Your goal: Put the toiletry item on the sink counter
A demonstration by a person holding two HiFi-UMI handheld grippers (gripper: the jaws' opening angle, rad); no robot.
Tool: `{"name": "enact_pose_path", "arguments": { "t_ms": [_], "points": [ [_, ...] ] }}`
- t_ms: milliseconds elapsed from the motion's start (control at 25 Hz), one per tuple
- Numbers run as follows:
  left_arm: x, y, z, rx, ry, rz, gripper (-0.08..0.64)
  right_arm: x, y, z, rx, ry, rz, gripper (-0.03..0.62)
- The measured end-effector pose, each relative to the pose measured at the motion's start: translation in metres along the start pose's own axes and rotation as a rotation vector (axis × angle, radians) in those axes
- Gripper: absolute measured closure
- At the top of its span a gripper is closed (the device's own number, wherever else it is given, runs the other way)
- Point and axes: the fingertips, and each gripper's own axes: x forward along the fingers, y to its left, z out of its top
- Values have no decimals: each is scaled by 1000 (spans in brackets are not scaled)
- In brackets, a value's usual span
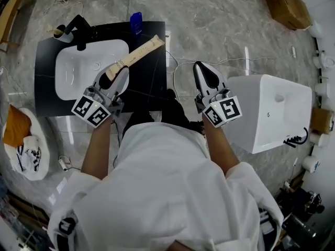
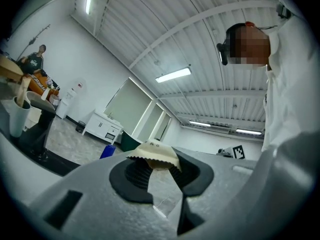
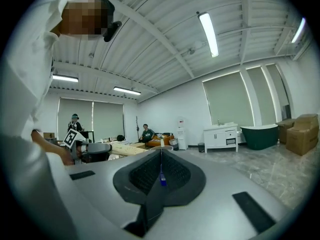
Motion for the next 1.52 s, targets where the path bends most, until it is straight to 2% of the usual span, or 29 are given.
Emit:
{"name": "enact_pose_path", "arguments": {
  "t_ms": [200,400,560,680,880,1120,1240,1360,1520],
  "points": [
    [9,2,-17,46,18,82,460,21,-12,-15,19,36,95,577],
    [22,8,-45,98,91,162,460,51,-27,-28,34,63,197,577],
    [36,20,-73,90,118,208,460,72,-46,-40,36,81,262,577],
    [46,29,-90,74,136,253,460,82,-61,-51,46,100,286,577],
    [60,47,-122,96,204,303,460,96,-80,-73,67,145,326,577],
    [67,76,-159,69,286,399,460,113,-75,-102,107,195,412,577],
    [70,82,-175,68,333,420,460,119,-70,-113,123,207,443,577],
    [69,86,-185,64,342,432,460,125,-65,-120,135,208,463,577],
    [66,93,-194,100,388,446,460,129,-65,-123,141,201,462,577]
  ]
}}
